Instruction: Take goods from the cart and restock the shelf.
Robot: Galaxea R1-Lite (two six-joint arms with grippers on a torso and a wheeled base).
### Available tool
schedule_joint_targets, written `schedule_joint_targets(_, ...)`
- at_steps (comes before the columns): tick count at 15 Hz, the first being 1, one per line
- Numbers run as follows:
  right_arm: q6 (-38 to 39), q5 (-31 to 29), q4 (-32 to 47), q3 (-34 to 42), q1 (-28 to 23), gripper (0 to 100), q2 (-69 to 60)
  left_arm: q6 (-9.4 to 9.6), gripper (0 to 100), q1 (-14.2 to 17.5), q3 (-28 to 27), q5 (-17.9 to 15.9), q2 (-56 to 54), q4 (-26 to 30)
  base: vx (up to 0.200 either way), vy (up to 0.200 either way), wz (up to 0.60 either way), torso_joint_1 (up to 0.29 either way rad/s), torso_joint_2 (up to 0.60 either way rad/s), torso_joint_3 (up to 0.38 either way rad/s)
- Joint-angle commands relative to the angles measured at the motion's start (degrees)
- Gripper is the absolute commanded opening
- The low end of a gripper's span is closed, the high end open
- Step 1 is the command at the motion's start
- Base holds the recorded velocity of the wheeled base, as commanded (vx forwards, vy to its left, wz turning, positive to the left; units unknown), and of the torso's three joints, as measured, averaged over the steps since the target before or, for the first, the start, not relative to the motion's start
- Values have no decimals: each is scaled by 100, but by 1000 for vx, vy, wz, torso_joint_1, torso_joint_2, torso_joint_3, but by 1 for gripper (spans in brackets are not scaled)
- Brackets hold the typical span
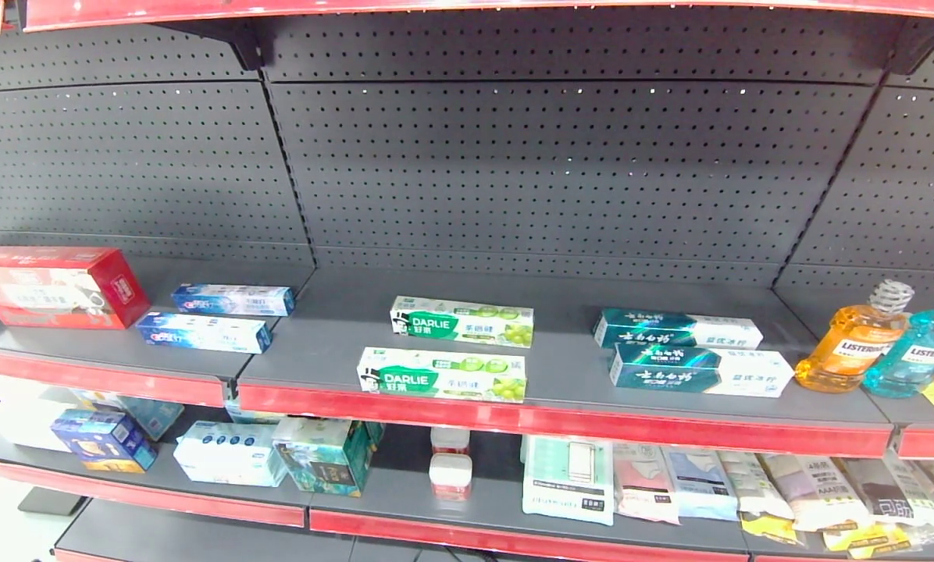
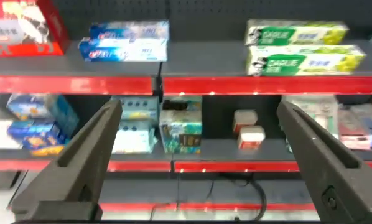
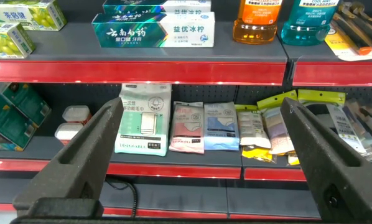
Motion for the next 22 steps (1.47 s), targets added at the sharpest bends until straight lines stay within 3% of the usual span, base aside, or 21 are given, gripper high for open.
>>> schedule_joint_targets(1, -4, 1, -1, 0, -1, 100, 9, 4, 100, 2, 551, 6, -1443, 248, 0, 0, 0, 0, 0, 0)
schedule_joint_targets(3, -4, 1, -1, 0, -1, 100, 9, -5, 100, 2, 674, 489, -1513, 310, 0, 0, 0, 0, 0, 0)
schedule_joint_targets(5, -4, 1, -1, 0, -1, 100, 9, 30, 100, 2, 1044, 709, -1513, 143, 0, 0, 0, 0, 0, 0)
schedule_joint_targets(7, -30, 1, -1, 0, -1, 100, 9, 118, 100, -7, 1378, 498, -1513, -376, 0, 0, 0, 0, 0, 0)
schedule_joint_targets(9, -13, 10, -1, 0, -1, 100, 9, 4, 100, -7, 1378, 498, -1513, -393, 0, 0, 0, 0, 0, 0)
schedule_joint_targets(12, -4, 10, -1, 0, 8, 100, 9, 21, 100, -7, 1378, 498, -1513, -393, 0, 0, 0, 0, 0, 0)
schedule_joint_targets(16, -13, 10, -1, 0, 8, 100, 9, 30, 100, -7, 1378, 480, -1513, -393, 0, 0, -600, 5, 1, 4)
schedule_joint_targets(22, -4, 10, -1, 0, 8, 100, 9, -31, 100, -7, 1378, 480, -1513, -385, 0, 0, 0, 0, 0, 0)
